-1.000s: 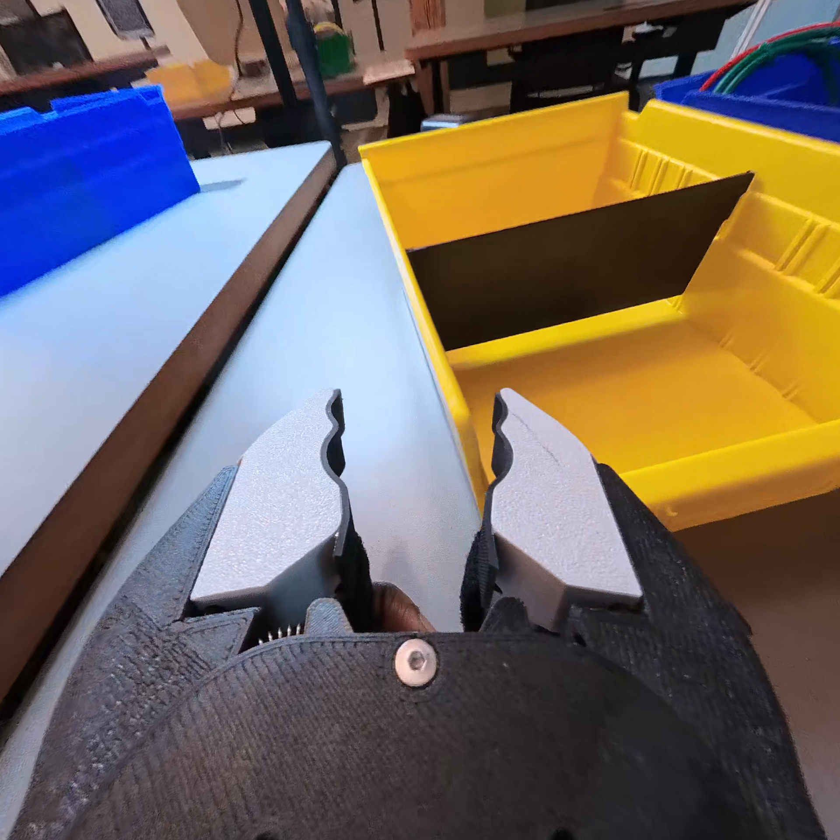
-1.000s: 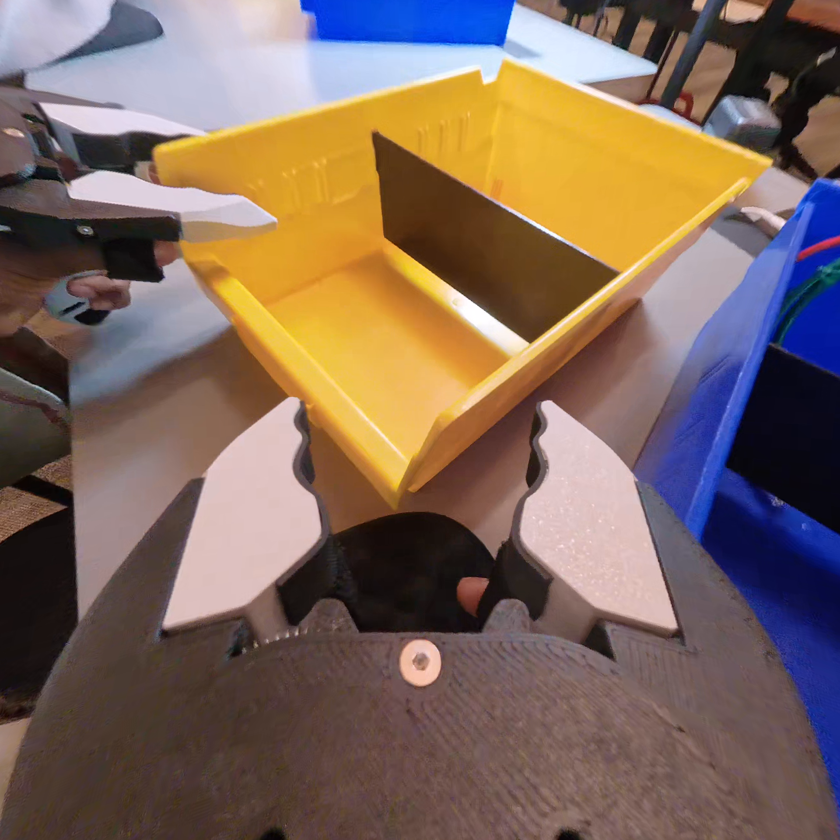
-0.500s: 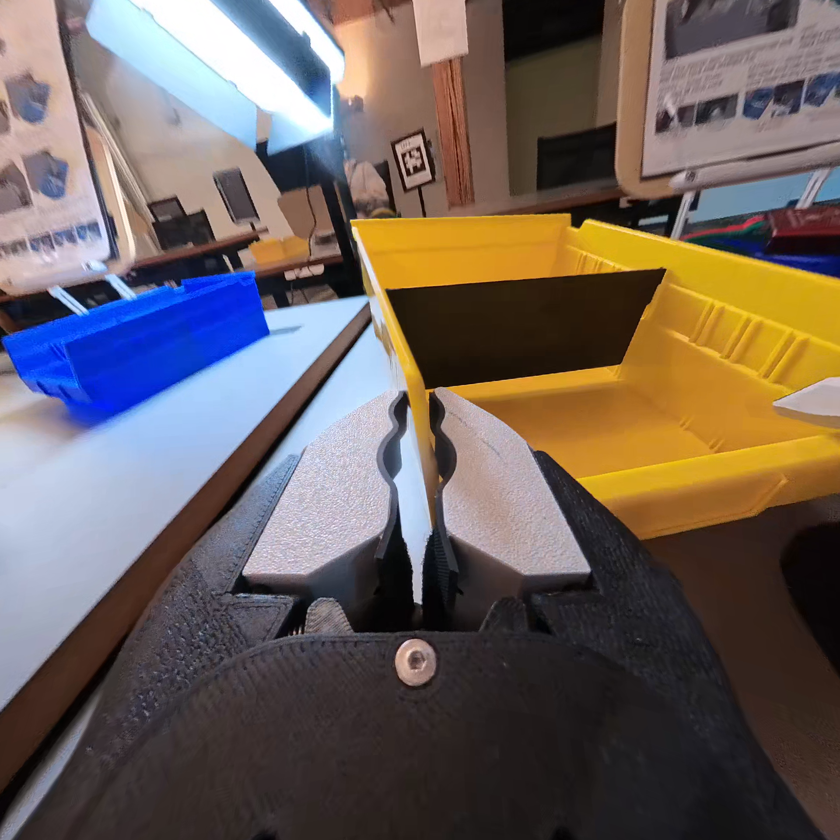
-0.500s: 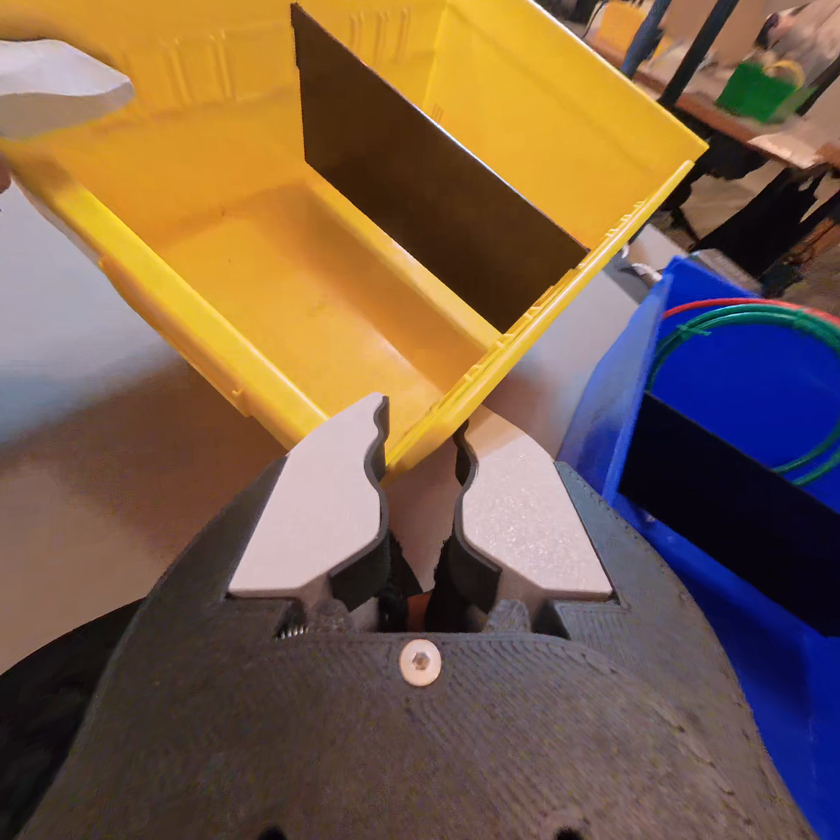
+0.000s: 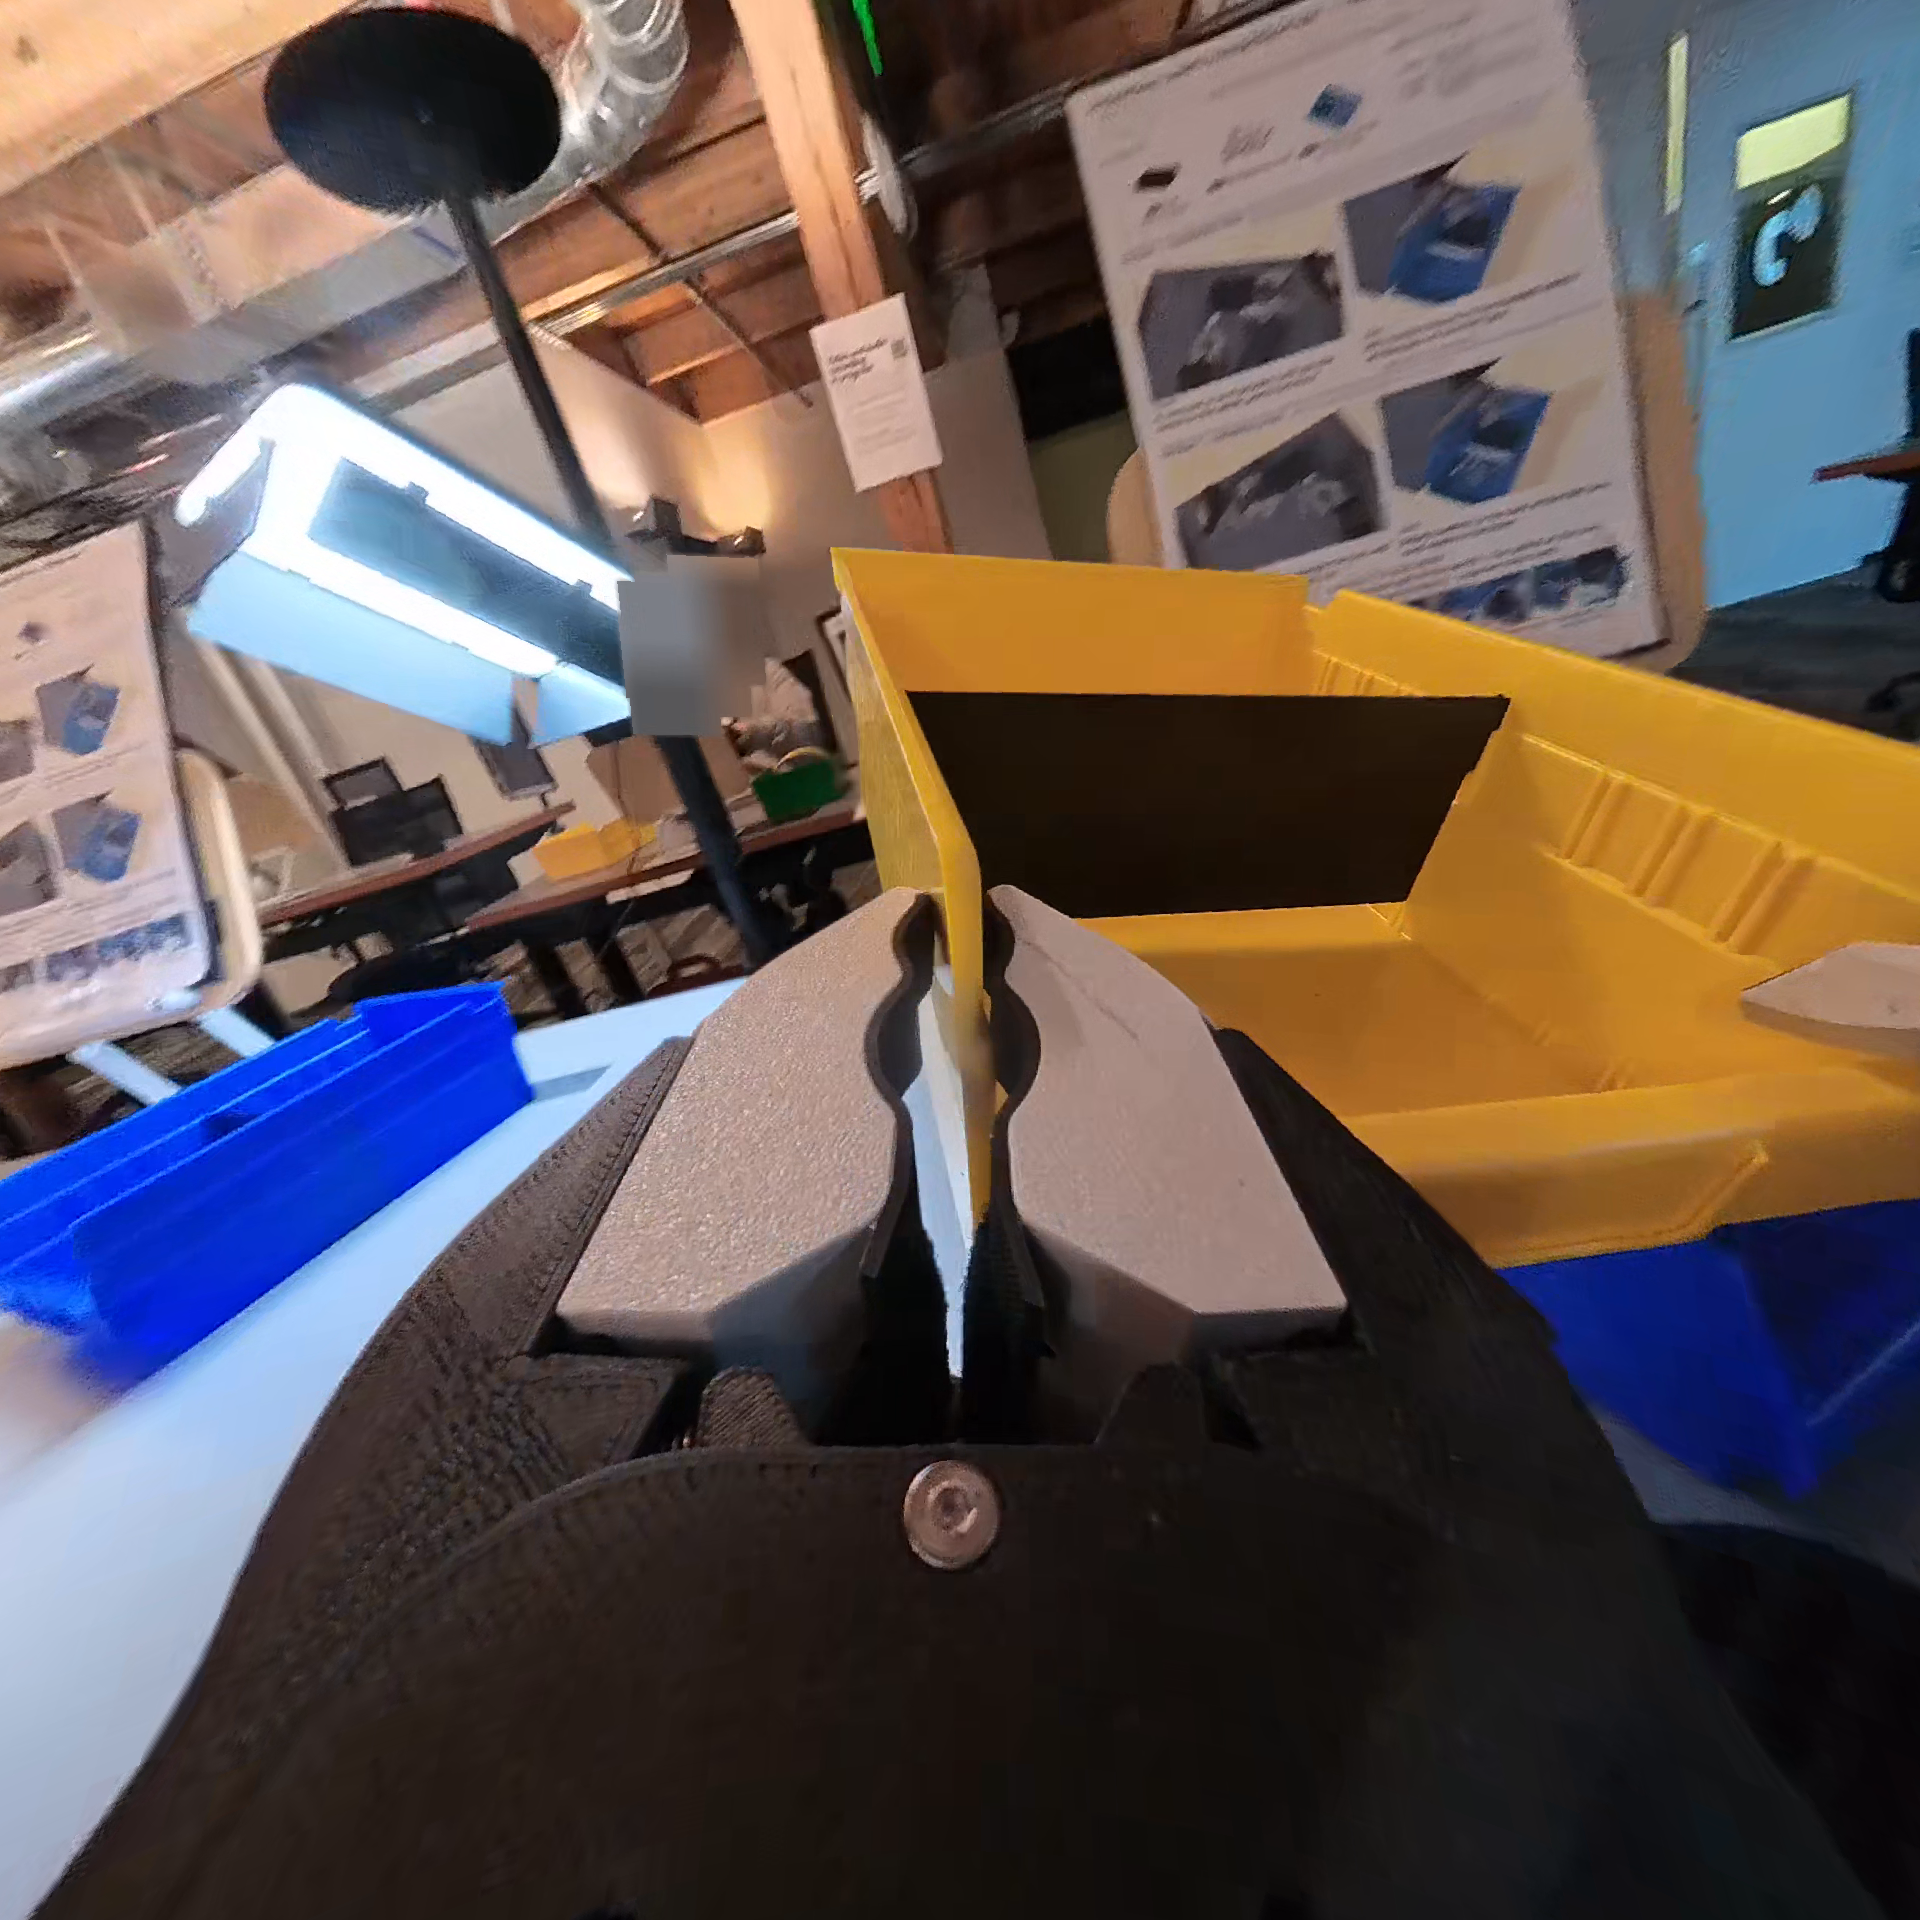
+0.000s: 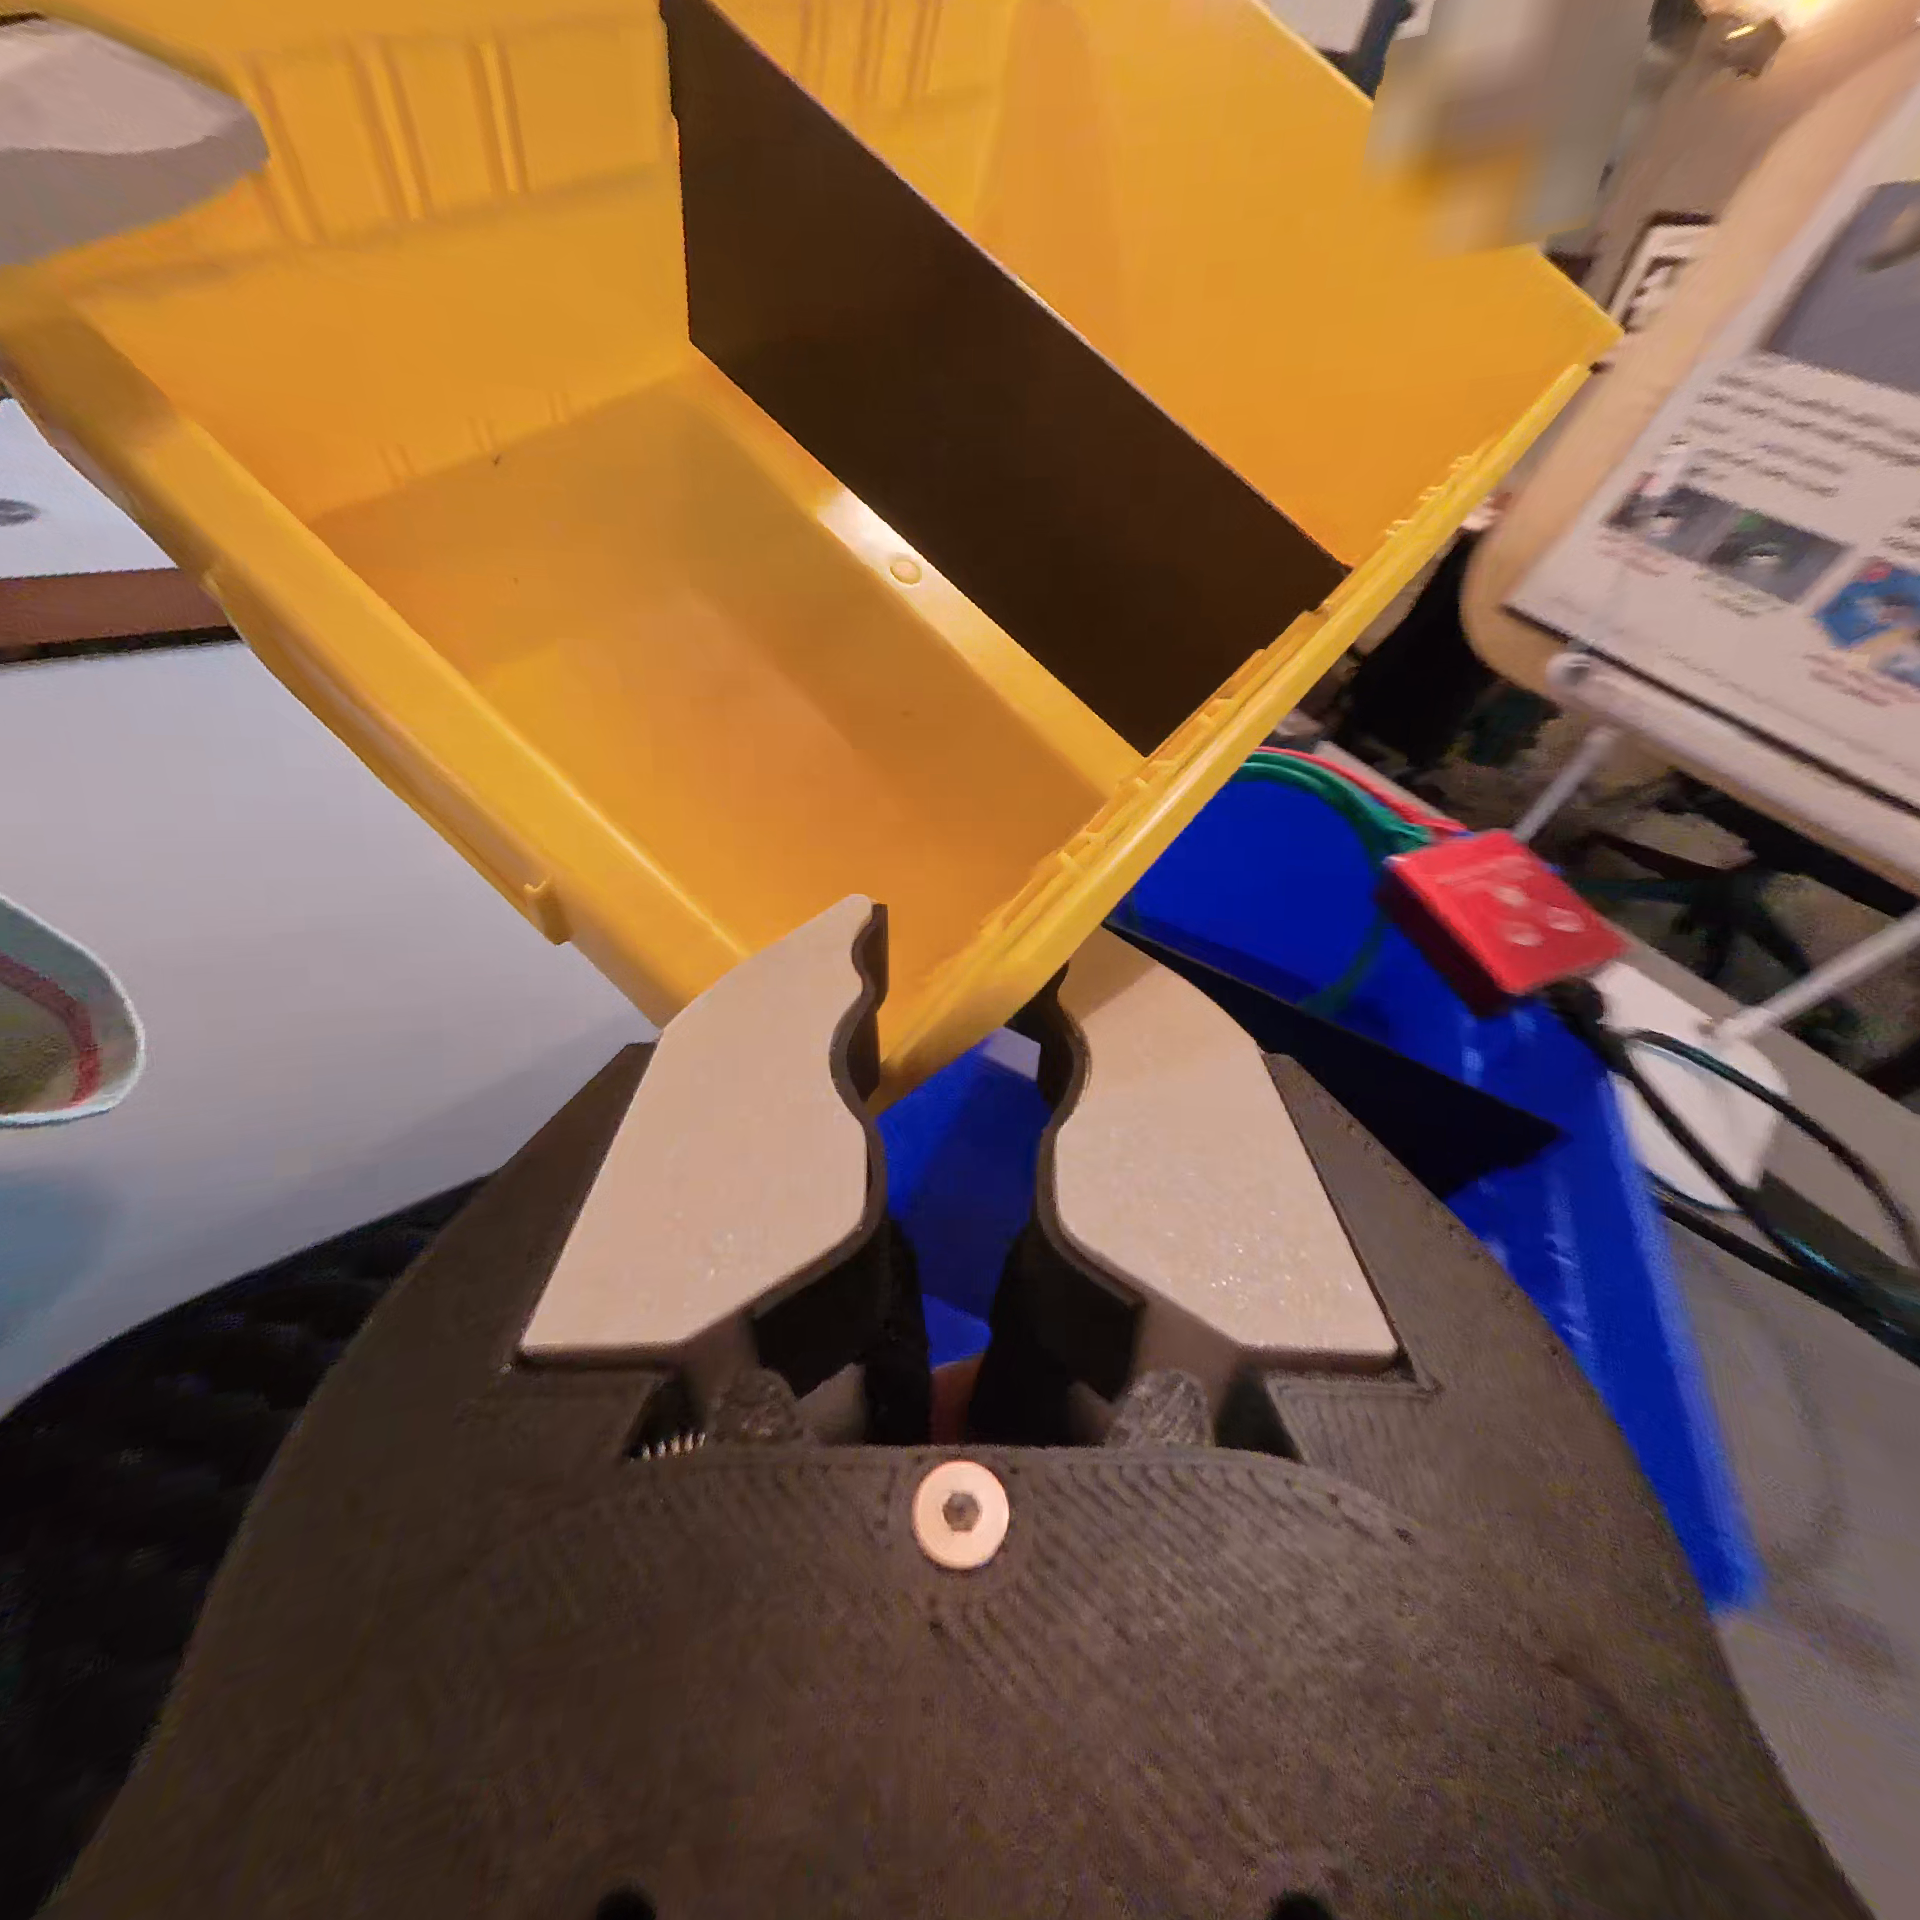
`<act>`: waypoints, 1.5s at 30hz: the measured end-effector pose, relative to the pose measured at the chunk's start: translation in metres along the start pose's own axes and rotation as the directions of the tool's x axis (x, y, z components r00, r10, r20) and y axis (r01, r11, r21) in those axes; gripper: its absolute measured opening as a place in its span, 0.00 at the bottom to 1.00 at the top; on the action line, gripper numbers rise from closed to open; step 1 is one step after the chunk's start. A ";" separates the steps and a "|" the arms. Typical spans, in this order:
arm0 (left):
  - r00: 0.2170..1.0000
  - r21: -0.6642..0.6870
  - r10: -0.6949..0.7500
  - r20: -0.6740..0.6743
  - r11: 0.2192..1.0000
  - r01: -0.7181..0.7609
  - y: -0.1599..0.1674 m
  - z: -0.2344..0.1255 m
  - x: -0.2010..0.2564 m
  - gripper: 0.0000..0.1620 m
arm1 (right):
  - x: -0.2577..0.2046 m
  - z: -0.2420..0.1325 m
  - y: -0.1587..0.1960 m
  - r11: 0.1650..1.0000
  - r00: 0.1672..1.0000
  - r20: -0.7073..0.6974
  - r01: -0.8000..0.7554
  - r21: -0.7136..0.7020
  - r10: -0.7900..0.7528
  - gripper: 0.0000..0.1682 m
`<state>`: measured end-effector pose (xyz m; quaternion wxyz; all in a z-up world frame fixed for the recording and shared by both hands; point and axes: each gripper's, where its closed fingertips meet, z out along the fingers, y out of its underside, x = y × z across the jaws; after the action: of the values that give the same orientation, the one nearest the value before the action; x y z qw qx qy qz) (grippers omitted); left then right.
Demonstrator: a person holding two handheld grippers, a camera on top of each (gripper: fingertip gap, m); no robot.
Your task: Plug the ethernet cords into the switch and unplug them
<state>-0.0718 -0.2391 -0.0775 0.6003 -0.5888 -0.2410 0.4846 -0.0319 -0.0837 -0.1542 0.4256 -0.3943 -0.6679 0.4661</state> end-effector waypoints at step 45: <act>0.663 -0.136 -0.150 -0.734 0.988 0.072 0.027 0.052 0.510 0.13 | 0.282 -0.346 0.239 0.937 0.513 -0.858 -0.306 -0.165 0.016 0.05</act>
<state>0.0865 0.2224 -0.2363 0.6460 -0.7469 -0.0345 0.1540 0.2313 0.3369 -0.2561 0.5852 -0.6902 -0.3988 0.1485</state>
